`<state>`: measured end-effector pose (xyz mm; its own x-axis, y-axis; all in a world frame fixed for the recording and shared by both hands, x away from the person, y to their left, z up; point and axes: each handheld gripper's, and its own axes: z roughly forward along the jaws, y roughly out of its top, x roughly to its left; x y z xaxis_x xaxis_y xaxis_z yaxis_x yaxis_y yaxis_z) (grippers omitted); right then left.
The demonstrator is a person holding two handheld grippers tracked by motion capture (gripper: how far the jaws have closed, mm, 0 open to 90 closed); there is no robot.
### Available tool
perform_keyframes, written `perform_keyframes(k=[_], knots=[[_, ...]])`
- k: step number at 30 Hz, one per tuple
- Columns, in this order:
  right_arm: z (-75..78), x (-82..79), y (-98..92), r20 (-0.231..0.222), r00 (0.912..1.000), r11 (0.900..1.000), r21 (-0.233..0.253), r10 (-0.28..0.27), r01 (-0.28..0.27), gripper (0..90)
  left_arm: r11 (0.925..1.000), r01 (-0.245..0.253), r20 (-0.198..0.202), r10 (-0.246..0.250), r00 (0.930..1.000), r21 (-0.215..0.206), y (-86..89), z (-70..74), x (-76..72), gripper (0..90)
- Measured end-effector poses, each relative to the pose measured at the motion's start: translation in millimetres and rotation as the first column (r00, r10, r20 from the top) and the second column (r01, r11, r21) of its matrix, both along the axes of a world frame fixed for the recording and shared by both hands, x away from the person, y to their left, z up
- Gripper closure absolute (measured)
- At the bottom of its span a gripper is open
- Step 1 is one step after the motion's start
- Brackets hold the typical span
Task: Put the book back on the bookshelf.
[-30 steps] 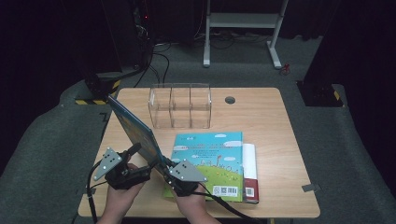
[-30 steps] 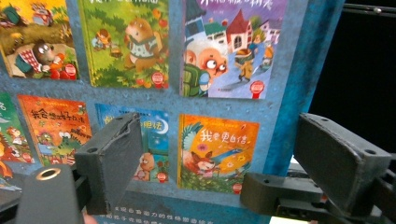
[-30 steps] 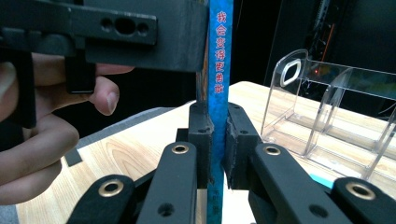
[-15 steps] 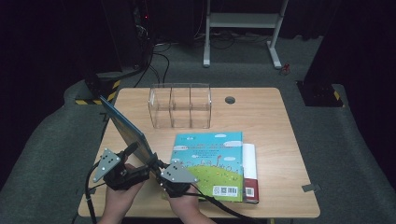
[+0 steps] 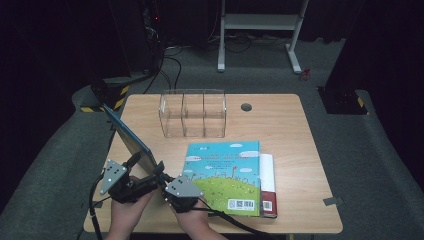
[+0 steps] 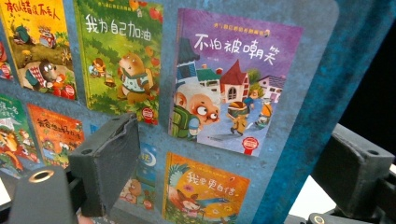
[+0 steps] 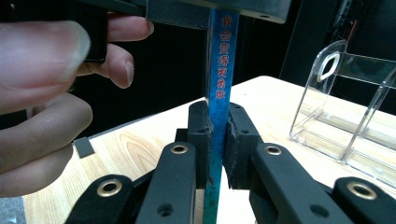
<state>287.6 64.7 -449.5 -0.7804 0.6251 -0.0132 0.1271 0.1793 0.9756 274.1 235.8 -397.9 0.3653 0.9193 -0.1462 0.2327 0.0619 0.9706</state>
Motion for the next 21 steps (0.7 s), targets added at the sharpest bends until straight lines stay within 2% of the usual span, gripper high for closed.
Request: perform_keyframes(k=[13, 21], knots=[[-4.0, -2.1, 6.2, 0.008, 1.0000, 1.000, -0.018, 0.005, -0.004, 81.0, 0.9992, -0.029, -0.002, 0.029, 0.9996, 0.029, -0.4, -3.7, -0.7, 13.9], [-4.8, -4.0, 7.8, 0.005, 0.9999, 1.000, -0.007, 0.013, -0.013, 79.2, 0.9984, -0.032, 0.001, 0.032, 0.9995, 0.046, 1.4, -5.2, -3.0, 15.0]])
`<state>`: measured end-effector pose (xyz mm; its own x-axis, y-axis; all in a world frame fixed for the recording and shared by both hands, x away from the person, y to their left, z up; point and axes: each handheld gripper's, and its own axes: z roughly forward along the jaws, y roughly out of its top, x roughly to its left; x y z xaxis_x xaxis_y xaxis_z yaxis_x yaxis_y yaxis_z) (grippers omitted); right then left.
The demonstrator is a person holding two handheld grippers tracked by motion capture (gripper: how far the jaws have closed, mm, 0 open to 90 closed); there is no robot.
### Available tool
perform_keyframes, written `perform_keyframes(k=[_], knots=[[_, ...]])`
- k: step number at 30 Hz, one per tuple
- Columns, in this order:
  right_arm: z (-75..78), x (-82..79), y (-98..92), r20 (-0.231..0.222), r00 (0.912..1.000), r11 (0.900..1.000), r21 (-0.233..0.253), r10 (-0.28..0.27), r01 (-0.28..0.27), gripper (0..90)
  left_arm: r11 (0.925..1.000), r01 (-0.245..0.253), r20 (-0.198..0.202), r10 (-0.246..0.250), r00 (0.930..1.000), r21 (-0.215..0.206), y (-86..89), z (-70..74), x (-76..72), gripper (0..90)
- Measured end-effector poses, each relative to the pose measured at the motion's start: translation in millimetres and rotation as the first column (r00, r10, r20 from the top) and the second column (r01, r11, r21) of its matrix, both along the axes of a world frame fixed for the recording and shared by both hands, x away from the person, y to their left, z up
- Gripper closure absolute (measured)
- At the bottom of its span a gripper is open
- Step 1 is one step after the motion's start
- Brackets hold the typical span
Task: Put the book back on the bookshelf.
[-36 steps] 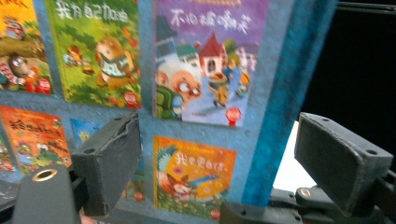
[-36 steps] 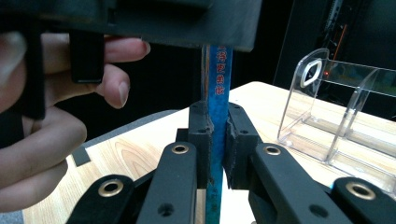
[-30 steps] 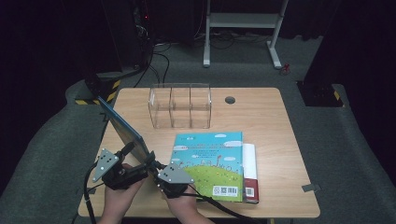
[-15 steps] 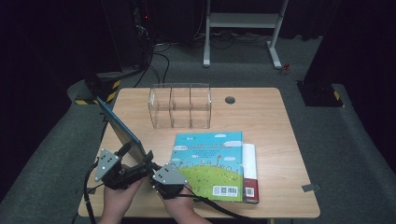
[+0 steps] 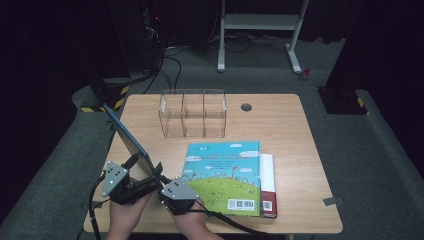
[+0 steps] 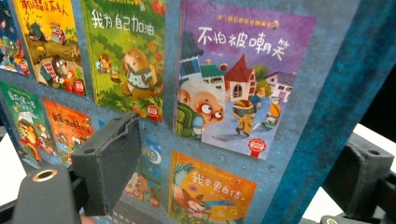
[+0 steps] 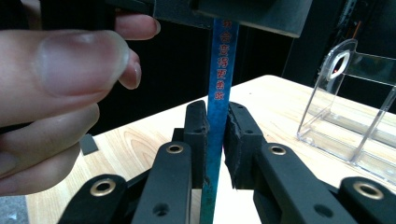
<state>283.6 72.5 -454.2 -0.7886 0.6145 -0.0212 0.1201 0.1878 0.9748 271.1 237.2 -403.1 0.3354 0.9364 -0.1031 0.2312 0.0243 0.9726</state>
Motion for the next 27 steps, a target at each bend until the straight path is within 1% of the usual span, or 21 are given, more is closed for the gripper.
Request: perform_keyframes(k=[6, 9, 14, 17, 22, 27], knots=[[-1.9, -2.1, 1.6, -0.001, 0.9998, 1.000, -0.004, 0.019, -0.019, 75.7, 0.9998, -0.014, -0.003, 0.014, 0.9999, 0.016, 0.5, -2.1, -2.1, 16.7], [-4.1, -2.9, 2.8, -0.011, 0.9994, 0.999, -0.010, 0.032, -0.032, 74.1, 0.9998, -0.016, -0.008, 0.016, 0.9998, 0.015, 1.4, -3.1, -3.0, 17.3], [-8.5, -3.5, 4.6, -0.024, 0.9985, 0.999, -0.020, 0.050, -0.050, 71.8, 0.9995, -0.024, -0.004, 0.025, 0.9997, 0.020, 3.5, -5.2, -6.1, 18.5], [-9.3, -4.6, 5.7, -0.031, 0.9977, 0.998, -0.024, 0.060, -0.061, 69.9, 0.9992, -0.029, -0.004, 0.029, 0.9996, 0.028, 4.7, -6.3, -7.4, 19.0], [-11.2, -5.7, 6.6, -0.041, 0.9964, 0.997, -0.028, 0.074, -0.075, 68.6, 0.9992, -0.030, -0.010, 0.031, 0.9995, 0.028, 6.5, -7.9, -9.5, 20.4], [-12.8, -5.9, 6.6, -0.051, 0.9945, 0.995, -0.037, 0.092, -0.093, 68.0, 0.9989, -0.033, -0.004, 0.033, 0.9994, 0.034, 8.1, -8.3, -12.4, 22.6]])
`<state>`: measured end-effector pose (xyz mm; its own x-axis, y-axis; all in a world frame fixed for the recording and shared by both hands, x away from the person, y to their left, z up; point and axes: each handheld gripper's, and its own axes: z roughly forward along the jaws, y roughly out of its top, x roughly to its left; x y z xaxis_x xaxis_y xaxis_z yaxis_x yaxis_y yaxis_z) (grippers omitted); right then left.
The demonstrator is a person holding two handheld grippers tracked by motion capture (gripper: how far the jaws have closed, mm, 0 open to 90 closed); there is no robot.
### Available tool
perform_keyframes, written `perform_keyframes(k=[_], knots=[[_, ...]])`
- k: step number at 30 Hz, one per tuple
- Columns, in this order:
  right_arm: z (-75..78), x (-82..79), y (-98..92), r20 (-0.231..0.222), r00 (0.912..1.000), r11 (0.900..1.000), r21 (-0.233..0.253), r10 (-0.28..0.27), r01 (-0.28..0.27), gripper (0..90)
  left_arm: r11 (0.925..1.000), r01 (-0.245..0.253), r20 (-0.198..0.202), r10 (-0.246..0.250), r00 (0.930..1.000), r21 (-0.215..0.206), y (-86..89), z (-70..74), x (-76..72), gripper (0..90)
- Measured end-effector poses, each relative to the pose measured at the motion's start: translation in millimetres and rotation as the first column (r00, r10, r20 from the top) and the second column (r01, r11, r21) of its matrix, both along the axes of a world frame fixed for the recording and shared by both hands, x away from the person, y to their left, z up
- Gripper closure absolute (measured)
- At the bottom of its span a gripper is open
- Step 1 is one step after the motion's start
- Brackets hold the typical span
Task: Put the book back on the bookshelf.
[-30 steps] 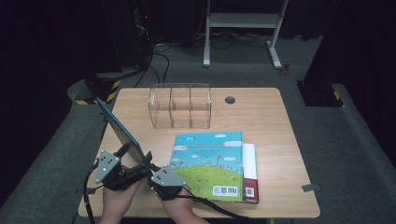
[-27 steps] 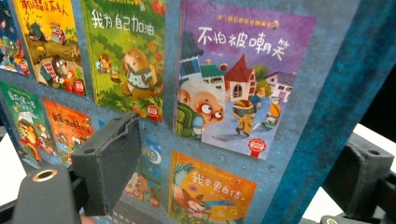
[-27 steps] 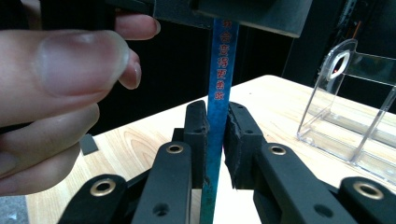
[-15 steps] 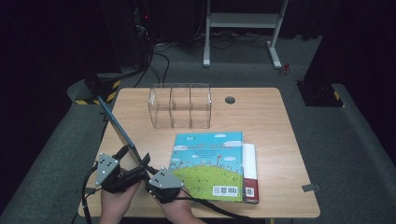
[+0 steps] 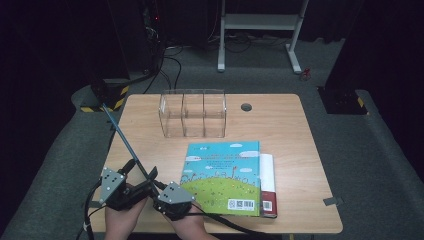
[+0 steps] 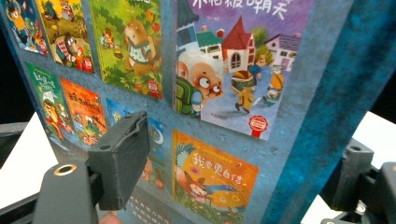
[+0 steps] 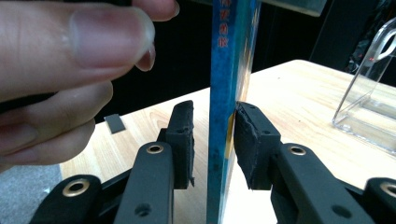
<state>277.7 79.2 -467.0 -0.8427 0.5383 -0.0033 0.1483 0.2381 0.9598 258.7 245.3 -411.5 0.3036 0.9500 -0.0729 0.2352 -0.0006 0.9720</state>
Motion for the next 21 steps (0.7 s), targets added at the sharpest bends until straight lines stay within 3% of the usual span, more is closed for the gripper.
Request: perform_keyframes(k=[12, 21], knots=[[0.2, -4.0, -3.3, -0.018, 0.9991, 0.999, -0.005, 0.040, -0.040, 64.1, 0.9999, -0.015, 0.017, 0.015, 0.9998, 0.006, 3.1, -0.6, -7.9, 29.4], [7.3, -9.9, -30.0, -0.024, 0.9995, 1.000, 0.005, 0.022, -0.022, 57.8, 0.9997, -0.019, 0.024, 0.018, 0.9996, 0.013, 3.8, -0.7, -9.6, 31.1]])
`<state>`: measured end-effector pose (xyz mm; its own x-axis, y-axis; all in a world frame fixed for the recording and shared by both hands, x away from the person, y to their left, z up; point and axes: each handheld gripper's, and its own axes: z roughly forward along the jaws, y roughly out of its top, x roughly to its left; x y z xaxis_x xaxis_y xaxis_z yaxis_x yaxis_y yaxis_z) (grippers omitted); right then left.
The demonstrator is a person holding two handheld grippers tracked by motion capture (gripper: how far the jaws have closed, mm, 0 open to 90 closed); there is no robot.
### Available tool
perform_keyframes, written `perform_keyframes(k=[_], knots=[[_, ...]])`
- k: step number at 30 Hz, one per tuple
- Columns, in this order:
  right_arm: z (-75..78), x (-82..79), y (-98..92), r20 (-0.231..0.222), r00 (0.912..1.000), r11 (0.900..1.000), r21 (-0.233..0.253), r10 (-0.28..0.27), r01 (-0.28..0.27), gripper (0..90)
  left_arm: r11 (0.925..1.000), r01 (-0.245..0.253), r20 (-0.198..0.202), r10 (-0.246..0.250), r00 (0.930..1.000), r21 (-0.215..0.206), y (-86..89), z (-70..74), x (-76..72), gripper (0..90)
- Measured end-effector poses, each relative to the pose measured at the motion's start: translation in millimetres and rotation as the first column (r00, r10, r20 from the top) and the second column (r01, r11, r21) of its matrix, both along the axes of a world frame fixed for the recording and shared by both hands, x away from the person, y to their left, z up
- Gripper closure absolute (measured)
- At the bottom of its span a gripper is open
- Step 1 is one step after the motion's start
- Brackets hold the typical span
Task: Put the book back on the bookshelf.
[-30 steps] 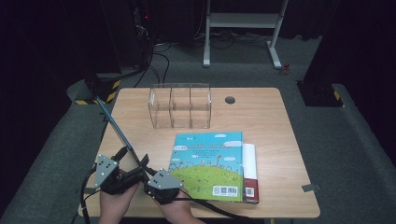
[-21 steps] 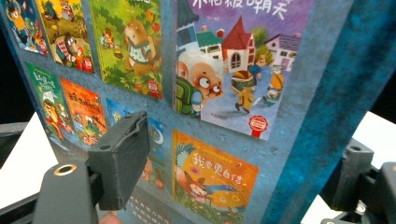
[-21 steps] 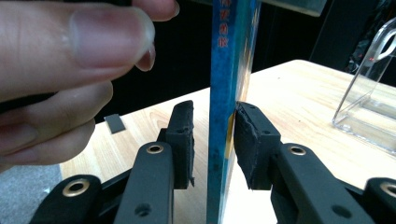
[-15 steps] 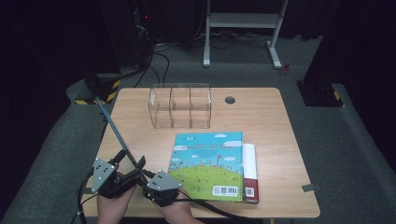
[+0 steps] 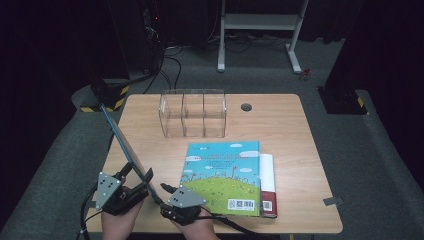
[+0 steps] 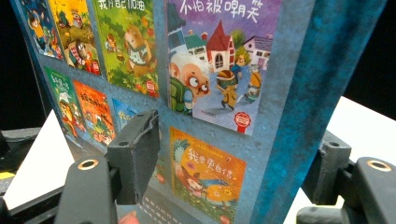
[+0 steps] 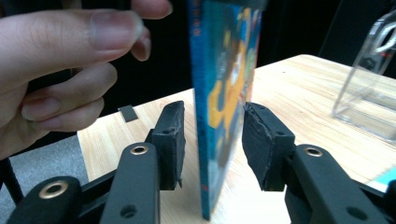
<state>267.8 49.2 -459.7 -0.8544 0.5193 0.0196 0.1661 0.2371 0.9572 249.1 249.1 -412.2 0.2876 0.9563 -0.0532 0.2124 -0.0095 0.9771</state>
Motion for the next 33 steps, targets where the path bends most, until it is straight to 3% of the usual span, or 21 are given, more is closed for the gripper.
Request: perform_keyframes(k=[9, 12, 17, 21, 23, 25, 27, 29, 33], knots=[[20.5, 13.1, -47.4, -0.003, 0.9955, 0.996, -0.004, -0.094, 0.094, 51.4, 1.0000, -0.001, 0.004, 0.001, 1.0000, 0.005, -0.9, -0.3, 0.1, 31.6], [30.0, 21.6, -73.8, 0.024, 0.9866, 0.986, -0.029, -0.161, 0.162, 50.0, 1.0000, -0.003, 0.006, 0.003, 1.0000, 0.007, -1.1, -0.5, -0.4, 32.1], [35.5, 35.2, -124.1, 0.038, 0.9581, 0.957, -0.054, -0.284, 0.286, 48.1, 0.9999, -0.007, 0.011, 0.007, 0.9999, 0.013, -2.0, -1.2, -1.0, 33.1], [26.0, 46.3, -160.9, 0.023, 0.9292, 0.927, -0.066, -0.369, 0.370, 47.4, 0.9997, -0.015, 0.018, 0.015, 0.9997, 0.019, -2.9, -2.3, -2.6, 34.2], [20.2, 49.7, -172.3, 0.011, 0.9207, 0.918, -0.074, -0.390, 0.390, 47.2, 0.9995, -0.018, 0.023, 0.017, 0.9996, 0.025, -2.9, -3.3, -3.7, 34.7], [13.0, 52.1, -183.9, 0.015, 0.9086, 0.906, -0.076, -0.417, 0.417, 47.1, 0.9994, -0.021, 0.026, 0.020, 0.9995, 0.028, -3.1, -3.8, -4.1, 35.0], [9.7, 53.4, -191.5, 0.032, 0.9021, 0.899, -0.079, -0.430, 0.432, 47.3, 0.9991, -0.021, 0.026, 0.020, 0.9995, 0.036, -3.3, -4.1, -4.1, 35.2], [4.3, 53.5, -201.6, 0.059, 0.8850, 0.882, -0.075, -0.462, 0.465, 47.7, 0.9985, -0.025, 0.032, 0.023, 0.9992, 0.049, -4.5, -5.1, -4.5, 35.4], [-6.5, 57.5, -215.3, 0.050, 0.8687, 0.865, -0.082, -0.493, 0.495, 48.3, 0.9959, -0.029, 0.030, 0.026, 0.9992, 0.086, -7.0, -8.9, -4.1, 36.1]])
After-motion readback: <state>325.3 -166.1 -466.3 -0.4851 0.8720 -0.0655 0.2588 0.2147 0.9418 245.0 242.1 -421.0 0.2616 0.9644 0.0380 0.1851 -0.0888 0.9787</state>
